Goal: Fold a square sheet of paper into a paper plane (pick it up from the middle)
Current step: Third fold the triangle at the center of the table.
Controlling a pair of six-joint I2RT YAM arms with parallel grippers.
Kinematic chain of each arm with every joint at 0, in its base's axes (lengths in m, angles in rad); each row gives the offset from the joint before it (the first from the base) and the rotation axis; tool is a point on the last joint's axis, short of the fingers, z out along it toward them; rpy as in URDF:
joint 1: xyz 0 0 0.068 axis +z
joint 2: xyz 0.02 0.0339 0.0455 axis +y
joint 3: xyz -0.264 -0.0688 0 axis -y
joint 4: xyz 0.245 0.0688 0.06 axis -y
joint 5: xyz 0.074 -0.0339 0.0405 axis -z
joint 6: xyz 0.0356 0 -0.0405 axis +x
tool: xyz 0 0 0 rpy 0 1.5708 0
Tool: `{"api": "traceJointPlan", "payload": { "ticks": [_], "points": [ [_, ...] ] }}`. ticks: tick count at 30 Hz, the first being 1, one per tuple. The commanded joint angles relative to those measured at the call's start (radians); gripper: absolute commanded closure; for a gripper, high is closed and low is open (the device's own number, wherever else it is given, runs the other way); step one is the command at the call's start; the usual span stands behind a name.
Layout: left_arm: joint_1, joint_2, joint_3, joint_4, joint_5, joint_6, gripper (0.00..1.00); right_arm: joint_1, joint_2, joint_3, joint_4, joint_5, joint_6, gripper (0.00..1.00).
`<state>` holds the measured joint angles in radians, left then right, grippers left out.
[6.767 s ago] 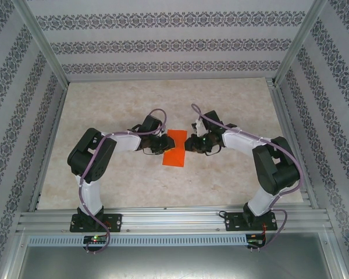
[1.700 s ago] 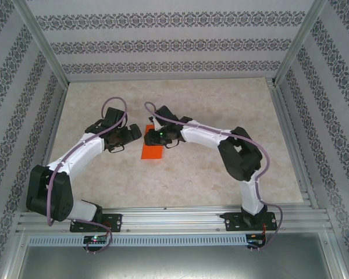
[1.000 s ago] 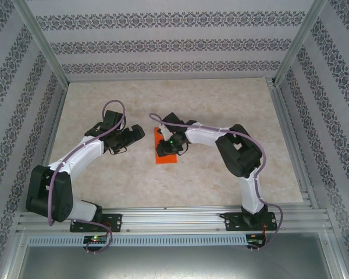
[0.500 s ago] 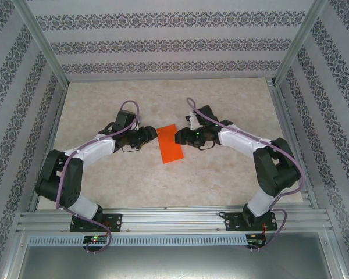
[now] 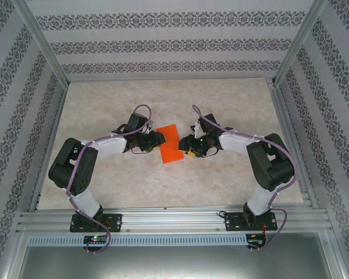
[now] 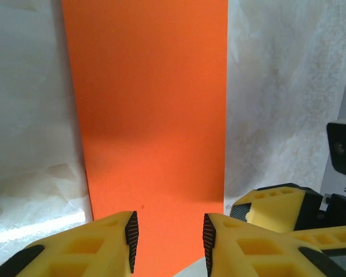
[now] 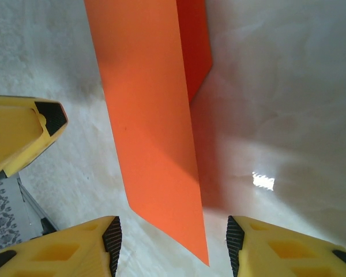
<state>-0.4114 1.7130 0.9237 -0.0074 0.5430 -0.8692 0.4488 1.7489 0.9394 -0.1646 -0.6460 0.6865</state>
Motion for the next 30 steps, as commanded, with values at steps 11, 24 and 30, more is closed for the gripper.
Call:
{"api": "traceJointPlan", "payload": {
  "ticks": [11, 24, 30],
  "points": [
    [-0.01, 0.053, 0.038, 0.065, 0.023, -0.018, 0.63, 0.031, 0.029, -0.037, 0.067, -0.067, 0.022, 0.56],
    [-0.015, 0.151, 0.072, 0.07, 0.015, -0.011, 0.72, 0.043, -0.006, -0.037, 0.043, -0.046, 0.168, 0.9],
    [-0.018, 0.174, 0.083, 0.022, -0.026, 0.015, 0.74, 0.071, 0.009, 0.027, -0.039, -0.009, 0.147, 0.93]
  ]
}}
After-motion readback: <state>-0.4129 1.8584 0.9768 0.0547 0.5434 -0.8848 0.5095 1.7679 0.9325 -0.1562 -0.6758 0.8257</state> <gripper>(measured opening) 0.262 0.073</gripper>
